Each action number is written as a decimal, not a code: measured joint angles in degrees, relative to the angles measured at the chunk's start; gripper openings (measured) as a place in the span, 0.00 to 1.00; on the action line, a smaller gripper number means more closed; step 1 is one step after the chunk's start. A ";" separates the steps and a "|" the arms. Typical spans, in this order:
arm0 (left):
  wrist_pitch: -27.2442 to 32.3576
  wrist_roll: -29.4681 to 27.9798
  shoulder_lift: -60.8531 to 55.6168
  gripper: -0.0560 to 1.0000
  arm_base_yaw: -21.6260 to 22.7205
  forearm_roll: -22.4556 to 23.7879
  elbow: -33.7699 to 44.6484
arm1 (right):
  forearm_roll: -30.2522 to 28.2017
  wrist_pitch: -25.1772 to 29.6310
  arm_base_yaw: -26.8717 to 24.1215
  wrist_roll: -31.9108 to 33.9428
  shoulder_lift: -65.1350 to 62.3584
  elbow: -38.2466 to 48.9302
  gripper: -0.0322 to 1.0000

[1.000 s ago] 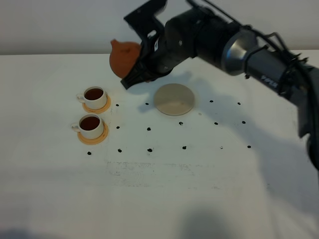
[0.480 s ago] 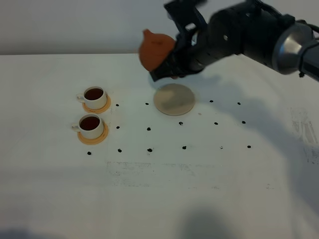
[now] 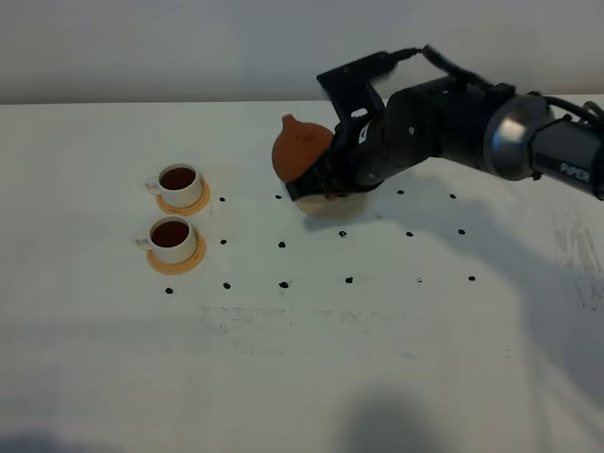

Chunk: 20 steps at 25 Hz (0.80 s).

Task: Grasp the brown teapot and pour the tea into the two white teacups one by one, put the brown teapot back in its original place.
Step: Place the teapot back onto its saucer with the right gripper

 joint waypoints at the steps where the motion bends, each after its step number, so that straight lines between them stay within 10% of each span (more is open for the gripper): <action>1: 0.00 0.00 0.00 0.48 0.00 0.00 0.00 | 0.00 -0.27 -0.12 0.00 0.85 0.00 0.11; 20: 0.00 0.00 0.00 0.48 0.00 0.00 0.00 | -0.01 -3.32 -2.87 0.00 6.04 0.00 0.11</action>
